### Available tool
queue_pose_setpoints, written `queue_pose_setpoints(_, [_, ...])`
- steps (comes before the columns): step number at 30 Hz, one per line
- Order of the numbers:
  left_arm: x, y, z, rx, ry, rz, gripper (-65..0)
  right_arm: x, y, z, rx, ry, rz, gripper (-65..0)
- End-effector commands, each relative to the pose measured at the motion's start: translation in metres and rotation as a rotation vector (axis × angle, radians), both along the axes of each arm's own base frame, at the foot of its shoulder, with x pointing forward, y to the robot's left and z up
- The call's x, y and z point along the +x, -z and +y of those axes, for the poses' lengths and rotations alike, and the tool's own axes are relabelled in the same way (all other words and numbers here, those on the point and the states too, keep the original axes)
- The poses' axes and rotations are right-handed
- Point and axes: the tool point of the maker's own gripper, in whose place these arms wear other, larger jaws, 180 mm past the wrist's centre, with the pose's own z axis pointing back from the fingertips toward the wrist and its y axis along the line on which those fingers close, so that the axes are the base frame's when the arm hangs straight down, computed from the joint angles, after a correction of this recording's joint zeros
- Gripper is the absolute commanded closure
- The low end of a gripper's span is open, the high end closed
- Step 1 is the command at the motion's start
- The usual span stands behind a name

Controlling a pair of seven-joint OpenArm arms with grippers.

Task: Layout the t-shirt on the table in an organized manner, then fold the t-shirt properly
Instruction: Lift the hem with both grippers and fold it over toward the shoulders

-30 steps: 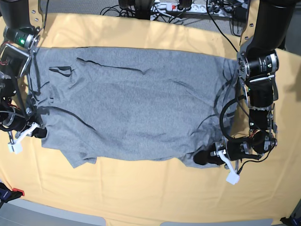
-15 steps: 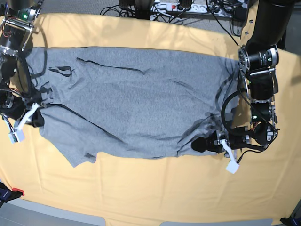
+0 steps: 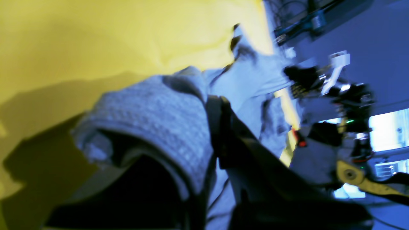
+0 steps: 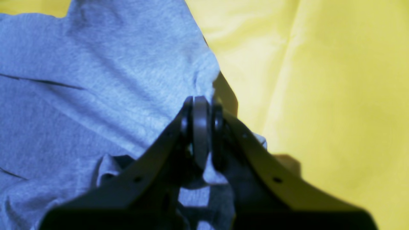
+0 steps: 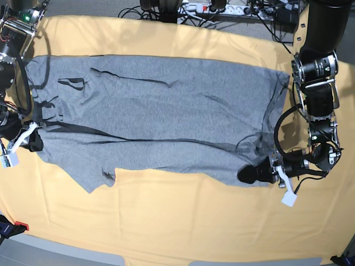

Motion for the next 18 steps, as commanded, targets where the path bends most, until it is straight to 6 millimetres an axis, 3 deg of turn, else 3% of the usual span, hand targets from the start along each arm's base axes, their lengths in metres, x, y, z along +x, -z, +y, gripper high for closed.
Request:
queue_pose_setpoints(1, [0.013,-0.033,0.009,-0.039,-0.025,-0.088,0.0,0.009,-0.022,-0.008,-0.015,-0.001,-0.063,0.0])
queue_pose_setpoints(7, [0.014,-0.043,0.010,-0.081,-0.033,-0.110,0.0,0.005,-0.031,0.002,0.067,-0.040,-0.052,0.0])
queue_pose_setpoints(12, [0.013,-0.045,0.020,-0.070,-0.046,-0.113,0.0,0.001,-0.032,-0.013,0.004,-0.028,-0.027,0.0])
queue_pose_setpoints(18, [0.013,-0.045,0.019,-0.073,-0.045,-0.114,0.0,-0.001,-0.029,-0.013,0.003,-0.029,-0.015,0.0])
